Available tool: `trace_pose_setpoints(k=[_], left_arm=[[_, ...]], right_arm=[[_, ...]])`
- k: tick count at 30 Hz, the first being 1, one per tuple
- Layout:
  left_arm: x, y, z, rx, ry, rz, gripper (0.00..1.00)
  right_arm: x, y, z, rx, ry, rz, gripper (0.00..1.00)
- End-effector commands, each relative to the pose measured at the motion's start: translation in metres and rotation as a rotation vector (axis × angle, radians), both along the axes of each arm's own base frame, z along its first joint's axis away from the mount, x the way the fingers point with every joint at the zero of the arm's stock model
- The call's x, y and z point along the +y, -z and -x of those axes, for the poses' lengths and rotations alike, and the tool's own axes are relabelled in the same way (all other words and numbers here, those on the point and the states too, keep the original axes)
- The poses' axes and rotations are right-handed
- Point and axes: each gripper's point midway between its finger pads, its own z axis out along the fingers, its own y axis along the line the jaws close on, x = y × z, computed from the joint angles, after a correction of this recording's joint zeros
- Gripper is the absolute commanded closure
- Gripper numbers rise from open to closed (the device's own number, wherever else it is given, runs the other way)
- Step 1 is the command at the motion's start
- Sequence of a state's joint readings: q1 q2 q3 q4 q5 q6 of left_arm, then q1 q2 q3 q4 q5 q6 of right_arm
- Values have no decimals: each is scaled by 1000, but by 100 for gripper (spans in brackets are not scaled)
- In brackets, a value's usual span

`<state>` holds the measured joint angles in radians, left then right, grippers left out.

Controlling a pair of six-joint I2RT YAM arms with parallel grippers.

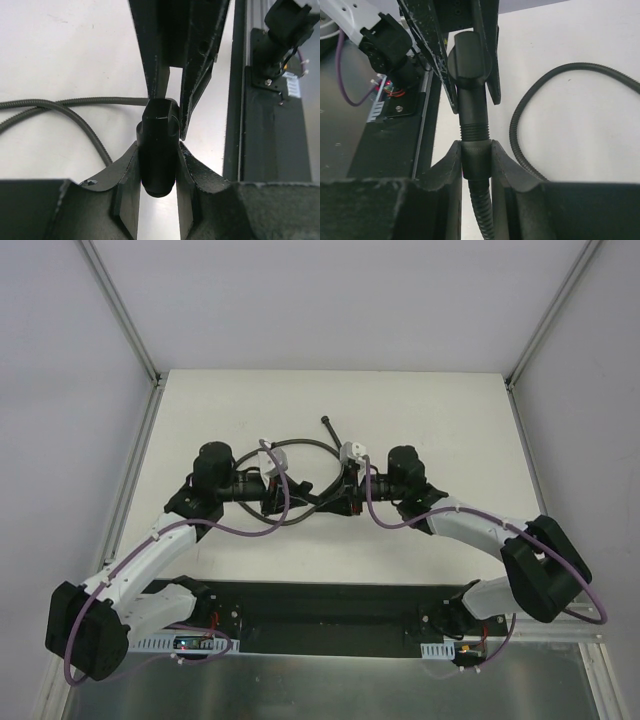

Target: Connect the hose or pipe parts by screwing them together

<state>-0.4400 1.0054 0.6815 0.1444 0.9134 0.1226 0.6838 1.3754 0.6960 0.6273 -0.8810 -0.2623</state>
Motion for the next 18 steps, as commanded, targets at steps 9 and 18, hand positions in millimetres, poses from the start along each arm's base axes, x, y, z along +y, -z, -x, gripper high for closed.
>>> trace_pose_setpoints(k=[9,18], left_arm=[[21,-30,-38,-424,-251,80,100],[43,-38,-48,44,-568,184,100]], right_arm=[[-1,-47,-9,46,-12,-136,85],[-32,-59,-48,-351,401,-153,23]])
